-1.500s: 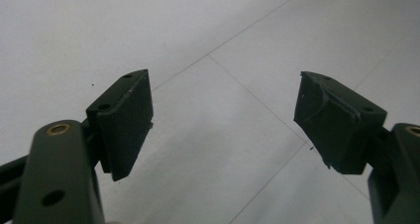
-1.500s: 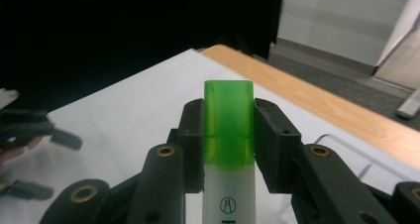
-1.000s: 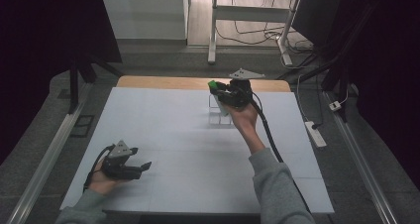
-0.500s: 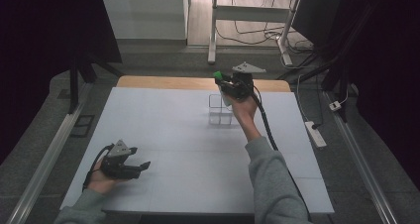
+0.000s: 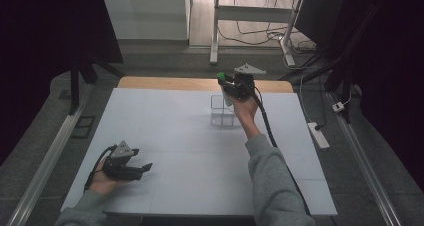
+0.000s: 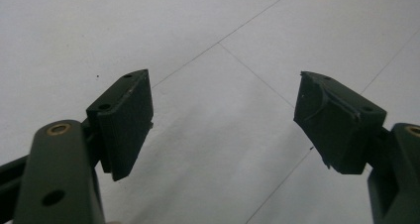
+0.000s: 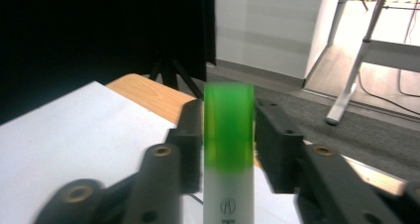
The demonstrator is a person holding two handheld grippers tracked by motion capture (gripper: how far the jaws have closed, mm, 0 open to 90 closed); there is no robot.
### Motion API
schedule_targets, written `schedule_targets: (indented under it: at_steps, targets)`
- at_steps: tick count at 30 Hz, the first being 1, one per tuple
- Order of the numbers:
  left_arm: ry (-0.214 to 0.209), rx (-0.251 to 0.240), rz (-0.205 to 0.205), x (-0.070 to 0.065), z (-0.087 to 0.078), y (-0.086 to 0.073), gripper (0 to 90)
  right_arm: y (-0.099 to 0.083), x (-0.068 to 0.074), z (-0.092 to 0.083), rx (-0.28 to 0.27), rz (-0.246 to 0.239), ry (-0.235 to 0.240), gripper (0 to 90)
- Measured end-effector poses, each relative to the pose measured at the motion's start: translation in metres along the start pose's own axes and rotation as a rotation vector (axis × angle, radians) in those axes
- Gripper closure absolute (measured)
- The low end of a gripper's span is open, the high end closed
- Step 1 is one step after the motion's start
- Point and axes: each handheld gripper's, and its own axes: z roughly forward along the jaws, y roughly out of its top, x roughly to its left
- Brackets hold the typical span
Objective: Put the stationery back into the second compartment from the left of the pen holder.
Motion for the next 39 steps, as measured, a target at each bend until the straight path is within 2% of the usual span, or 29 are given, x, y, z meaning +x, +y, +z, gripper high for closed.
schedule_targets:
  at_steps: [5, 10, 16, 24, 31, 39]
  targets:
    - [0.001, -0.001, 0.002, -0.001, 0.000, 0.000, 23.0, -0.001, 0.000, -0.006, 0.035, 0.013, 0.002, 48.5]
    - [0.000, 0.003, 0.006, -0.002, 0.000, 0.000, 22.8, -0.004, -0.001, -0.018, 0.045, 0.007, 0.021, 45.3]
    - [0.002, 0.005, 0.005, -0.002, 0.000, 0.000, 22.8, -0.011, -0.001, -0.034, 0.098, -0.003, 0.052, 43.5]
    - [0.006, 0.008, 0.009, -0.003, 0.000, 0.000, 22.7, -0.030, 0.009, -0.051, 0.187, -0.057, 0.099, 41.9]
    - [0.007, 0.011, 0.010, -0.003, 0.000, 0.000, 22.6, -0.051, 0.011, -0.074, 0.244, -0.073, 0.121, 40.3]
    - [0.008, 0.016, 0.012, -0.002, 0.001, -0.001, 22.6, -0.078, 0.010, -0.107, 0.282, -0.057, 0.139, 39.6]
